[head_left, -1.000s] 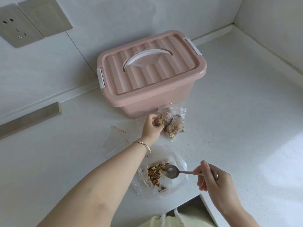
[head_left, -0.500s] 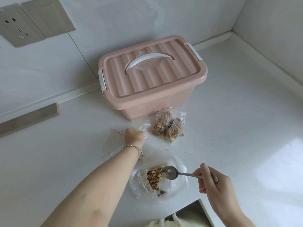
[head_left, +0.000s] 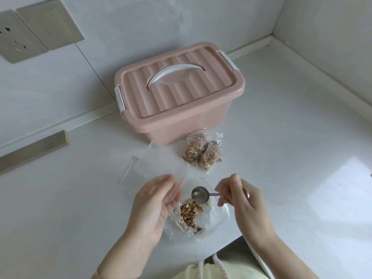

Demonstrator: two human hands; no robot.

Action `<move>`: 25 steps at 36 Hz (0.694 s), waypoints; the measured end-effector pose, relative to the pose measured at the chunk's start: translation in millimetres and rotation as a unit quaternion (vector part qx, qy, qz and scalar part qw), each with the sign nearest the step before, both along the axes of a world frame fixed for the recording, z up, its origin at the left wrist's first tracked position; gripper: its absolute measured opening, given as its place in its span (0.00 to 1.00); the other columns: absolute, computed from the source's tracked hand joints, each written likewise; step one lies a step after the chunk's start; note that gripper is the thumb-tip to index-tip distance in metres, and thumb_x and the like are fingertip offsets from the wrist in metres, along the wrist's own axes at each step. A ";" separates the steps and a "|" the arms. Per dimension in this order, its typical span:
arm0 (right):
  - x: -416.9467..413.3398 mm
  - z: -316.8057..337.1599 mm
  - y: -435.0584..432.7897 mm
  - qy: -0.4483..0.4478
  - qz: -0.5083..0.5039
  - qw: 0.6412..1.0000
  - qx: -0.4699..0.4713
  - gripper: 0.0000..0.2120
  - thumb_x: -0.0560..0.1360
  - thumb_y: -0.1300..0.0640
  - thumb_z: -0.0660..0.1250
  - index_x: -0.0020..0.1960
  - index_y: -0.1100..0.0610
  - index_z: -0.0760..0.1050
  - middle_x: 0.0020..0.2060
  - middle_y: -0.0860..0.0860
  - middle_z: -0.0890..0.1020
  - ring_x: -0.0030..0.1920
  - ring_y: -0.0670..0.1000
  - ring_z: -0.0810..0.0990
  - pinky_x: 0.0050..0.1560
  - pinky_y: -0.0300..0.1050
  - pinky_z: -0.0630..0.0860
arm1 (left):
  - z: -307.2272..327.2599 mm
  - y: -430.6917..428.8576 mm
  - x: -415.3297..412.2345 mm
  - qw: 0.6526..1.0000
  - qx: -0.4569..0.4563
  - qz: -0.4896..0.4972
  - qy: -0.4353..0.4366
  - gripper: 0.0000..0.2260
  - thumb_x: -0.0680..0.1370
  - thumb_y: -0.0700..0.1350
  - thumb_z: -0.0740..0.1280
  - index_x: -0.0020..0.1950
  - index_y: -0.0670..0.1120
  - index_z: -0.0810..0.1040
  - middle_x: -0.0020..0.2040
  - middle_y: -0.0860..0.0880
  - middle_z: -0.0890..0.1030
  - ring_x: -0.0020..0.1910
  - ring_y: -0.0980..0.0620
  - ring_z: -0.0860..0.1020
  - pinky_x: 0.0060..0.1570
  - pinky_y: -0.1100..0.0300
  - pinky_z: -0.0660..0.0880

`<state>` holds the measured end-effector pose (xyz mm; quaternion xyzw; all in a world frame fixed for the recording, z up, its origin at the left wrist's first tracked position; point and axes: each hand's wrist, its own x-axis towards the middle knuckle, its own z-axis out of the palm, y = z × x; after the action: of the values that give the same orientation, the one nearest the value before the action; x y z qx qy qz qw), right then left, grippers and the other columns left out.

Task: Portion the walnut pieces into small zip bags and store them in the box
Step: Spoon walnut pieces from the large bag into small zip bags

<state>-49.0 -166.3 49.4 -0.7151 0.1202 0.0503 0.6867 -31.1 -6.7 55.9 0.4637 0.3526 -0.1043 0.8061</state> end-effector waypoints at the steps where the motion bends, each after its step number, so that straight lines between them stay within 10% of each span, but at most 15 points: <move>1: 0.7 0.9 4.3 0.007 0.006 1.000 0.005 0.22 0.73 0.43 0.53 0.35 0.54 0.79 0.24 0.48 0.70 0.29 0.47 0.71 0.36 0.42 0.68 | 3.8 -3.3 -4.7 1.000 0.003 -0.003 -0.013 0.03 0.70 0.35 0.67 0.41 0.41 0.76 0.35 0.43 0.79 0.31 0.53 0.80 0.29 0.64 0.78; 17: -18.9 7.8 19.0 0.048 -0.009 0.993 0.106 0.06 0.67 0.55 0.70 0.34 0.55 0.82 0.26 0.49 0.80 0.27 0.44 0.73 0.31 0.30 0.69 | 3.0 -26.2 -26.9 0.968 0.177 -0.085 -0.157 0.08 0.72 0.28 0.67 0.40 0.40 0.74 0.28 0.51 0.79 0.28 0.56 0.79 0.31 0.68 0.74; 25: -21.6 8.4 14.9 0.072 -0.001 0.995 0.066 0.08 0.73 0.64 0.67 0.37 0.60 0.81 0.22 0.49 0.79 0.23 0.38 0.74 0.29 0.26 0.68 | -12.3 -23.9 -38.7 0.952 0.241 -0.085 -0.169 0.24 0.70 0.32 0.71 0.56 0.56 0.68 0.46 0.47 0.81 0.44 0.48 0.82 0.44 0.59 0.78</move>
<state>-70.6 -151.4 57.9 -0.6625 0.1663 0.1089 0.7222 -69.8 -30.6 43.6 0.6833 0.1850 -0.0049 0.7063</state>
